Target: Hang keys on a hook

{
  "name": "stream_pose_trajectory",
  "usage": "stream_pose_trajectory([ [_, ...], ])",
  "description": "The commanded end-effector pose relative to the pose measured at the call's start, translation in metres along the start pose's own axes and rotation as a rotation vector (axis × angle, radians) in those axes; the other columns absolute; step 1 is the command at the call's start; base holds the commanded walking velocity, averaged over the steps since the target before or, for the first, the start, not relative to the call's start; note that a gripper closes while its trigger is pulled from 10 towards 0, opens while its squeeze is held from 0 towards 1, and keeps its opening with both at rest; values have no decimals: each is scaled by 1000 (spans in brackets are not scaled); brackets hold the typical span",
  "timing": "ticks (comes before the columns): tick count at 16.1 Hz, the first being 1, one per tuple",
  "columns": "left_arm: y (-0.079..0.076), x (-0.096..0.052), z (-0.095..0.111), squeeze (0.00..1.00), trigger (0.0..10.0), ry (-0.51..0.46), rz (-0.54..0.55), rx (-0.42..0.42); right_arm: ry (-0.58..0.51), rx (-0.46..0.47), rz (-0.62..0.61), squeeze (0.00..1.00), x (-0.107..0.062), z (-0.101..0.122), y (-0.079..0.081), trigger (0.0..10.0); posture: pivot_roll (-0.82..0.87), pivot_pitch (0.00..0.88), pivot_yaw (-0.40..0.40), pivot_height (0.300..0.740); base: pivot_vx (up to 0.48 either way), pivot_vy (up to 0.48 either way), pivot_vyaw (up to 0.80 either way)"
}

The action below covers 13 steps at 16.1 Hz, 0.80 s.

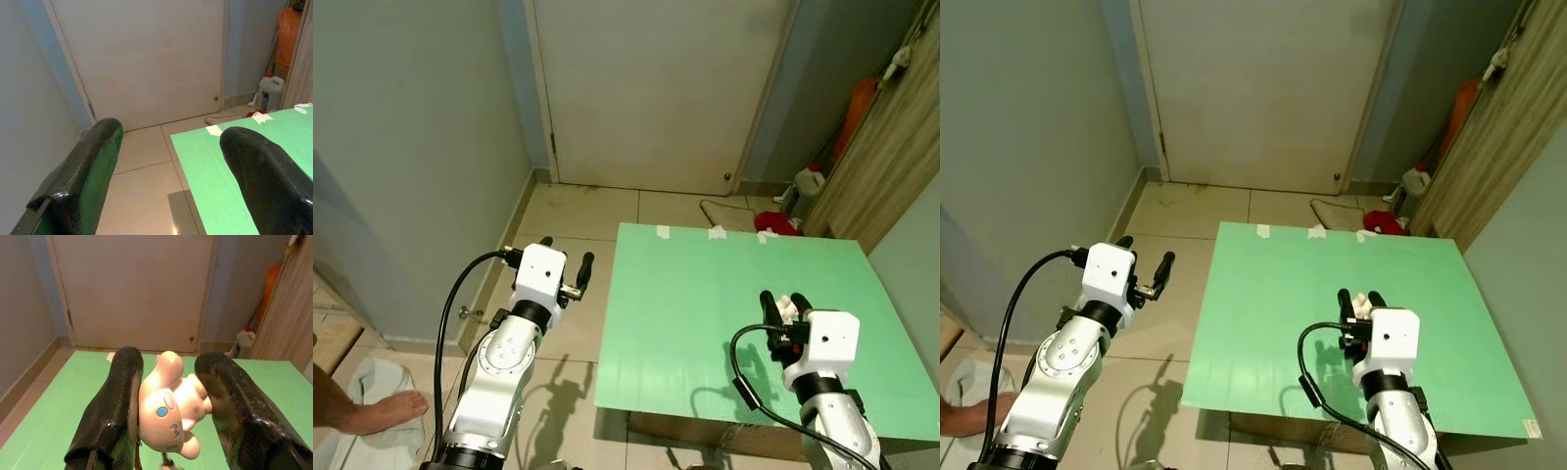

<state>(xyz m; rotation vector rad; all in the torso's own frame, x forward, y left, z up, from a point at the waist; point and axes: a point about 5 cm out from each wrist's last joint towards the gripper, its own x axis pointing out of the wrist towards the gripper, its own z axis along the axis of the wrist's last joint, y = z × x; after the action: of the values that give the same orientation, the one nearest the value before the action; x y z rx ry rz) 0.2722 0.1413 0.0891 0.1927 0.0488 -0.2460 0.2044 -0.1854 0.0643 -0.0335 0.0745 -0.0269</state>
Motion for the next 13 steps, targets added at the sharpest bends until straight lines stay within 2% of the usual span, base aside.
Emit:
stream_pose_trajectory([
  [1, 0, 2, 1, 0, 10000, -3, 2, 12, -4, 8, -6, 0, 3, 3, -1, 0, -134, 0, 25, 740, 0, 0, 0],
  [13, -6, 11, 11, 0, 10000, -53, -39, -12, -7, 17, -16, 0, 15, 2, -2, 0, -136, 0, 40, 740, -230, 0, 0],
])
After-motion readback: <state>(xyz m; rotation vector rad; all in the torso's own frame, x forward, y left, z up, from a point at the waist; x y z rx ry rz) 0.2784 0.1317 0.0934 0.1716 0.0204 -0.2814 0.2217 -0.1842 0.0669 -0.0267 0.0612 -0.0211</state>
